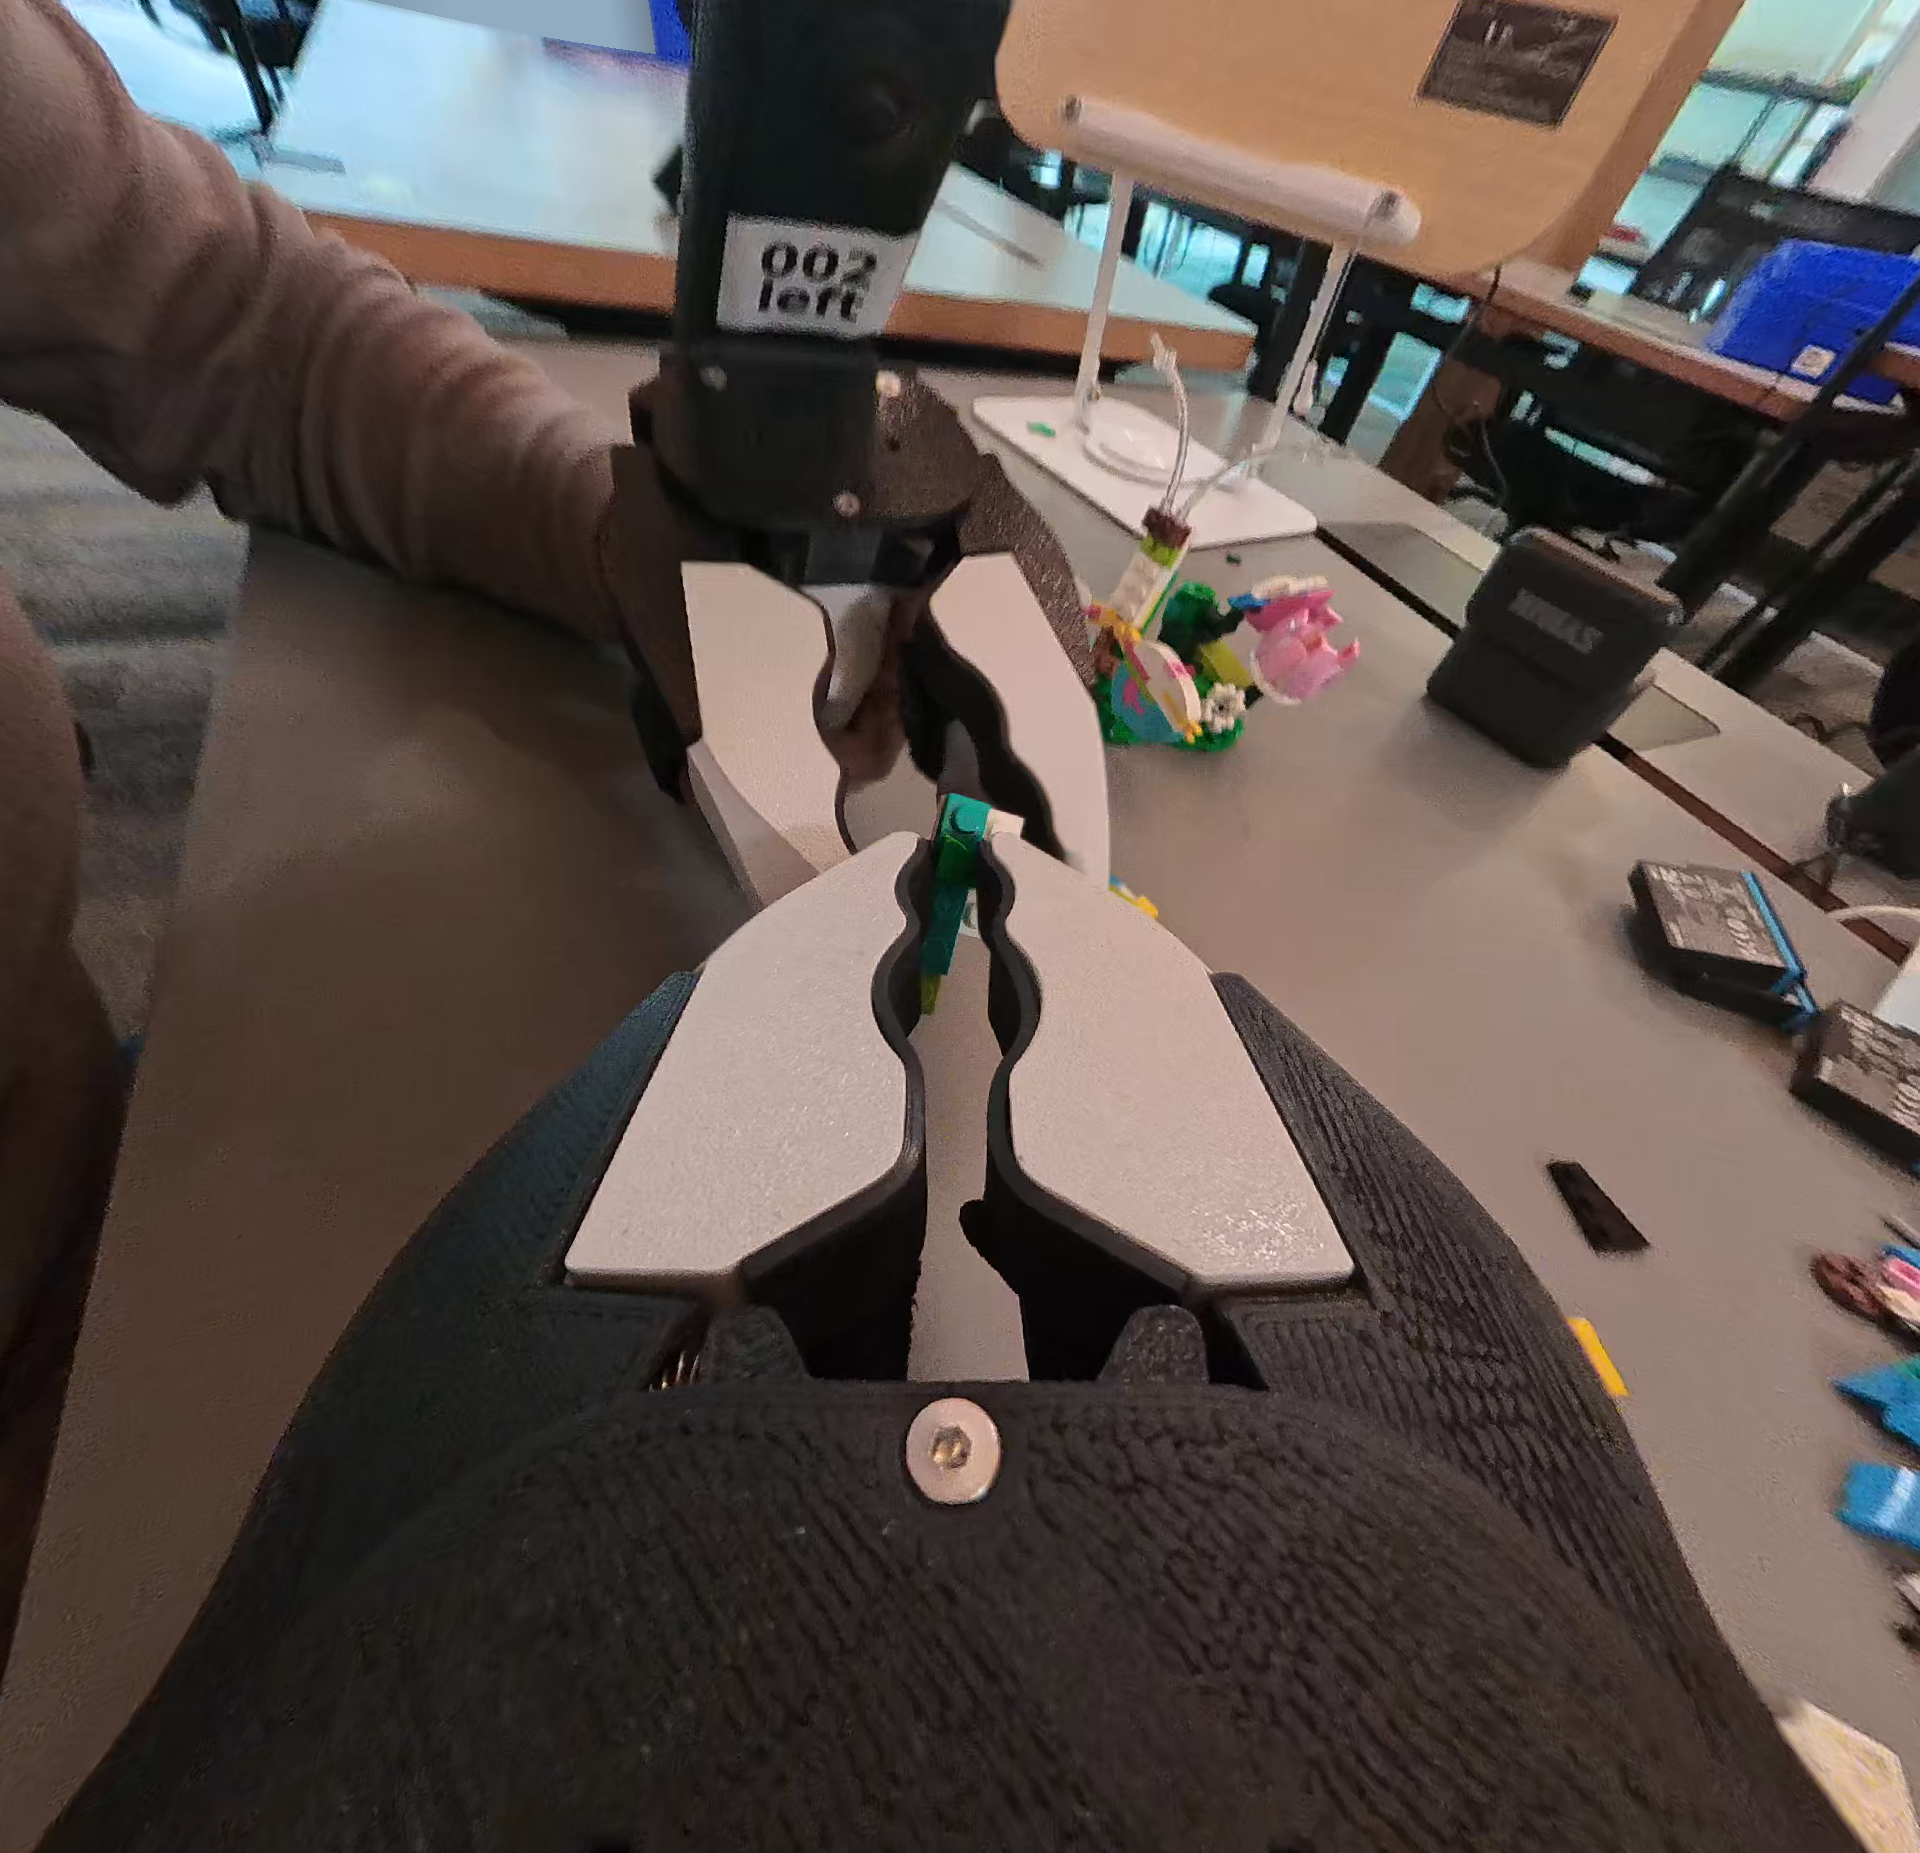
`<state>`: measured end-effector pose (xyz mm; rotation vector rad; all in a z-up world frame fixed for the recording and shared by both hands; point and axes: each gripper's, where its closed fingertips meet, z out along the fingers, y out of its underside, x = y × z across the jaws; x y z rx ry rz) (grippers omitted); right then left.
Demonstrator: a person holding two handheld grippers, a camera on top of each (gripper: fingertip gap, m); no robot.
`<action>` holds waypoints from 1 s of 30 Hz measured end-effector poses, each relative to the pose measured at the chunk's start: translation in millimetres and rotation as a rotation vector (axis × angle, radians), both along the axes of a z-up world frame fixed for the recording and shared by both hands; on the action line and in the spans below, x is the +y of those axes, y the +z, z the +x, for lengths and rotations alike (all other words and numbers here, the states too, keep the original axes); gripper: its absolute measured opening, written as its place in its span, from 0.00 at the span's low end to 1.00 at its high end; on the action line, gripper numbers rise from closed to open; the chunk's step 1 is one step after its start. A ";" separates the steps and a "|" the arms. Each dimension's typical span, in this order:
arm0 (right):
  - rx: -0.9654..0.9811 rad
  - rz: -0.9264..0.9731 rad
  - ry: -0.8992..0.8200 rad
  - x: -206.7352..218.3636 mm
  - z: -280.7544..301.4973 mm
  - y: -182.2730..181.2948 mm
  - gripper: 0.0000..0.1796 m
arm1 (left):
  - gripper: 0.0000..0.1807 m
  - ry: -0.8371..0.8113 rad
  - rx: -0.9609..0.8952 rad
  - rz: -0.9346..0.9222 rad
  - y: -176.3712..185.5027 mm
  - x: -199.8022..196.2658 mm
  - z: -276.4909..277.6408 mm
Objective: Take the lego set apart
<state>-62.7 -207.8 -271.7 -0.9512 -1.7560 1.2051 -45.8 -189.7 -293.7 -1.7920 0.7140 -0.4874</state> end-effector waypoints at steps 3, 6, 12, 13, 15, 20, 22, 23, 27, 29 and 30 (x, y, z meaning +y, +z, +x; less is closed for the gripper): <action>0.072 -0.095 0.025 -3.4 -0.4 13.9 0.03 | 0.18 -0.030 -0.071 0.077 15.4 -4.4 3.1; 0.122 -0.146 0.054 -7.8 0.4 24.0 0.04 | 0.15 -0.044 -0.111 0.137 26.0 -6.7 2.9; 0.196 -0.111 0.090 -13.2 3.7 32.1 0.03 | 0.21 -0.158 -0.275 0.126 38.5 -18.7 5.4; 0.202 -0.075 0.083 -11.4 4.2 30.4 0.03 | 0.22 -0.177 -0.319 0.105 41.7 -20.5 4.8; 0.210 0.024 0.056 -7.2 5.2 26.1 0.03 | 0.23 -0.186 -0.398 0.068 47.1 -20.5 -0.2; 0.231 0.479 -0.018 -3.0 6.5 12.8 0.04 | 0.17 -0.163 -0.500 -0.122 38.0 -12.1 -7.9; 0.212 0.658 -0.027 -3.0 6.2 5.3 0.03 | 0.12 -0.159 -0.519 -0.197 29.8 -10.6 -7.1; 0.198 0.725 -0.029 -2.5 5.8 1.4 0.03 | 0.09 -0.169 -0.525 -0.222 27.2 -11.6 -5.6; 0.161 0.760 0.000 -4.6 7.4 -7.4 0.03 | 0.05 -0.183 -0.481 -0.287 17.3 -13.9 -4.1; 0.145 0.656 0.023 -7.8 9.1 -7.9 0.03 | 0.03 -0.192 -0.439 -0.280 15.2 -15.5 -3.9; 0.135 0.590 0.031 -9.0 9.5 -7.3 0.03 | 0.02 -0.192 -0.397 -0.258 12.8 -16.0 -3.7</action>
